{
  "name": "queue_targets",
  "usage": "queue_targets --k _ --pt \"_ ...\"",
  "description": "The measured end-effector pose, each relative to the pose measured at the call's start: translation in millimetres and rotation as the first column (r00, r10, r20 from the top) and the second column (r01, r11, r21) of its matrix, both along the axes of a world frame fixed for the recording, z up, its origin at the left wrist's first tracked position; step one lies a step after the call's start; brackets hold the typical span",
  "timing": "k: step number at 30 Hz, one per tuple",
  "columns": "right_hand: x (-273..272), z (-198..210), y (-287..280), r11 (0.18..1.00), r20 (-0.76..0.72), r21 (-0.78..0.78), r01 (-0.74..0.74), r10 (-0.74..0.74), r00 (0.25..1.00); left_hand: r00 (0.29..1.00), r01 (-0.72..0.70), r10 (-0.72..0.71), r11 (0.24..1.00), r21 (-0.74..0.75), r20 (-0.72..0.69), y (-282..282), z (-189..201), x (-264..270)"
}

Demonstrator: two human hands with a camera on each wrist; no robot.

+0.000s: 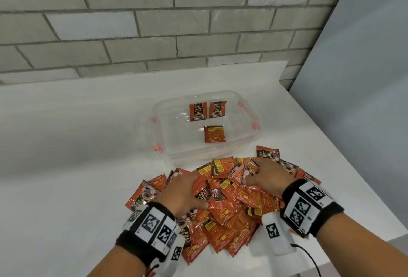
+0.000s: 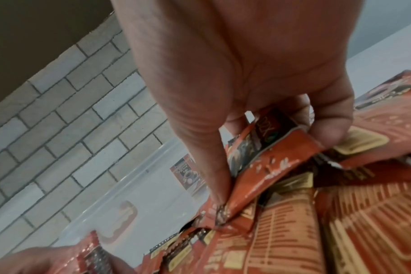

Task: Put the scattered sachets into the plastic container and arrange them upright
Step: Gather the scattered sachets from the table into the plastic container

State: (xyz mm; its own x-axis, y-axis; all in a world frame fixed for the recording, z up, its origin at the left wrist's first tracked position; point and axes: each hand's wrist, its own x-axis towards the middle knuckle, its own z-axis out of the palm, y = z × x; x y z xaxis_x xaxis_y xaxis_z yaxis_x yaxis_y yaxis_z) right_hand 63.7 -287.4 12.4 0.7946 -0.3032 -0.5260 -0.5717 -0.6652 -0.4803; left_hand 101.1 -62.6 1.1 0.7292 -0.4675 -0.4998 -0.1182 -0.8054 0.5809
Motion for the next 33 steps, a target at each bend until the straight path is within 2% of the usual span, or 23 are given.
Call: queue_targets --k 6,12,14,18,21,27,33 --pt "2 1 5 0.998 0.015 -0.024 -0.051 0.051 0.999 0.993 0.007 -0.016 0.997 0.08 0.12 -11 -1 5" --pt "0 4 11 0.995 0.039 -0.089 -0.053 0.057 0.998 0.986 0.003 -0.023 0.992 0.123 0.163 -15 1 10" --pt "-1 5 11 0.993 0.042 -0.105 -0.045 0.05 0.998 0.988 -0.002 -0.011 0.997 0.079 0.156 -14 3 12" --pt "-9 11 2 0.996 0.079 0.079 0.045 -0.051 0.996 0.998 -0.03 0.034 0.997 -0.069 0.053 -7 9 14" --pt "-18 15 -12 0.987 0.109 0.136 0.089 -0.104 0.989 0.998 -0.06 0.059 0.986 -0.157 -0.008 0 8 17" --pt "-32 12 -6 0.999 -0.052 0.03 0.023 -0.021 0.998 0.987 -0.16 0.151 0.93 -0.332 -0.052 15 11 17" --pt "-30 6 4 0.996 -0.069 -0.085 -0.02 0.014 0.997 0.976 -0.216 0.195 0.872 -0.438 -0.091 25 21 15"
